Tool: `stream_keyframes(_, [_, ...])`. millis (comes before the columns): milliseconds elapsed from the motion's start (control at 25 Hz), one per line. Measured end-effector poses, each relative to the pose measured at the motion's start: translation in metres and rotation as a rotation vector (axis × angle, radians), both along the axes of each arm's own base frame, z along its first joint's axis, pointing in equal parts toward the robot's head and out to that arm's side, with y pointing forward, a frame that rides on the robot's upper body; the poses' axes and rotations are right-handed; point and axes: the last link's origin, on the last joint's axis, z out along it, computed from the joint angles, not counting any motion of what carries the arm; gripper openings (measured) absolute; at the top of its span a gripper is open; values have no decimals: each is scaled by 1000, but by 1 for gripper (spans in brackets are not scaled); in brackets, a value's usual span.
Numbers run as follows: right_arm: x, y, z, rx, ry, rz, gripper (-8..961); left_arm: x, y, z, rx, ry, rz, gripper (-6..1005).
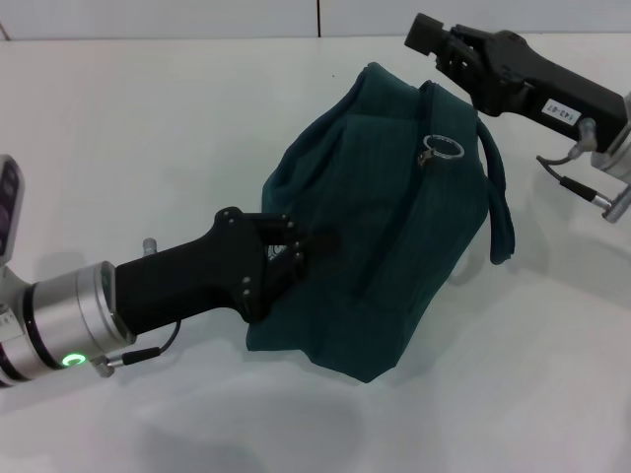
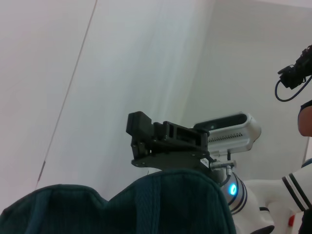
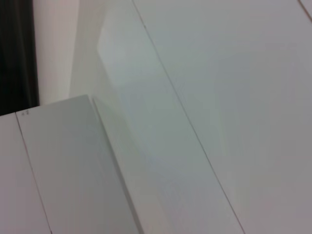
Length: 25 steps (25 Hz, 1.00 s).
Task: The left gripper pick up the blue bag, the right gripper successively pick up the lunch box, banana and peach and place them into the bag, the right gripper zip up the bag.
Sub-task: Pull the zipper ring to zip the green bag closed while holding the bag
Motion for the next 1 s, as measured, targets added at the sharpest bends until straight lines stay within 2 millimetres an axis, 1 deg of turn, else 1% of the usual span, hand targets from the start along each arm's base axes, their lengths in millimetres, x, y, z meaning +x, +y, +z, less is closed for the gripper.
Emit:
stream_keyframes(200, [9,-6,7,-34,37,-27,15,-2,-1,1,5,-3,11,68])
stream_keyframes(320, [16,-11,20,-50,59,-30,20,-3,-2,1,6,-3,14,67])
stream_keyframes(480, [27,-16,41,-76,63,-45,27,-3,-2,1,6,-1,15,67])
stream_keyframes(600, [31,-15,52,-148,48,-69,135,-3,-2,1,4,1,13,67])
stream_keyframes(680, [31,-10,59,-223,21,-94,206,-4,-2,1,3,1,13,67])
stream_keyframes(880, [21,8,71,-417,-58,-163,394,-4,-2,1,3,3,11,67])
stream_keyframes(960, [17,13,73,-475,-87,-190,470,-4,-2,1,3,3,11,67])
stream_keyframes(1000, [17,13,73,-475,-87,-190,511,-4,-2,1,3,3,11,67])
